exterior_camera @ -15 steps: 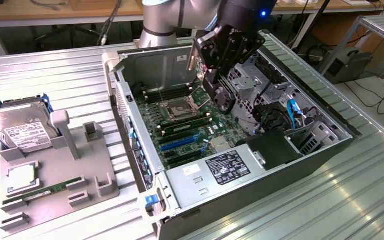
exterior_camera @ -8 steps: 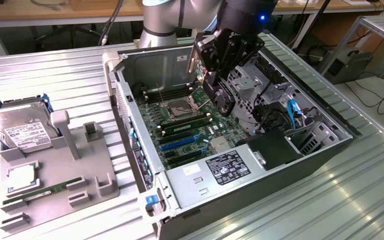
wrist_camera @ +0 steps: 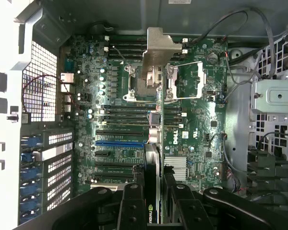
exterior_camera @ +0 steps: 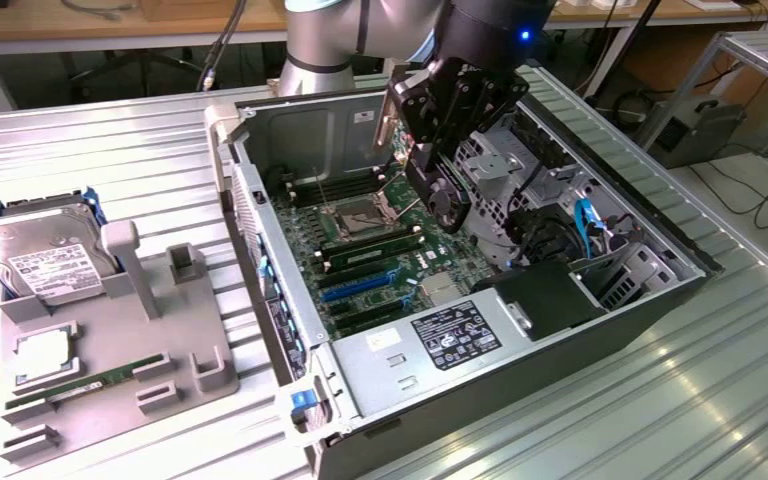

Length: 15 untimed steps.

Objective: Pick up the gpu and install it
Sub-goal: 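Insert the gpu into the slot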

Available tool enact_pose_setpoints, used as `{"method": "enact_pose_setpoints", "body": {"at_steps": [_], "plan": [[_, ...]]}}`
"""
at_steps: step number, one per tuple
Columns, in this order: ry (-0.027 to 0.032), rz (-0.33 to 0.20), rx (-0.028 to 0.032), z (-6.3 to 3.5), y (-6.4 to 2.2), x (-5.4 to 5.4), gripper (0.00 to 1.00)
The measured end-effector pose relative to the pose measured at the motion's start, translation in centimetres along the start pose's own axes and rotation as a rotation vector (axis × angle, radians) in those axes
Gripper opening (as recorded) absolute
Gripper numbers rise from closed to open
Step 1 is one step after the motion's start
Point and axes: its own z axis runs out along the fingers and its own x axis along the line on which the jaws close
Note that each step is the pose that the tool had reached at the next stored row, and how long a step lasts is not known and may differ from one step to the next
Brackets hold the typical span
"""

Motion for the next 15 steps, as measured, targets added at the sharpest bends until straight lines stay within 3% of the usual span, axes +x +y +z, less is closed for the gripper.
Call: {"method": "enact_pose_setpoints", "body": {"at_steps": [4, 15], "plan": [[-0.0031, -0.009, 0.0002, 0.04, 0.00, -0.01, 0.26], [-0.0095, -0.203, 0.0047, 0.16, -0.01, 0.00, 0.26]]}}
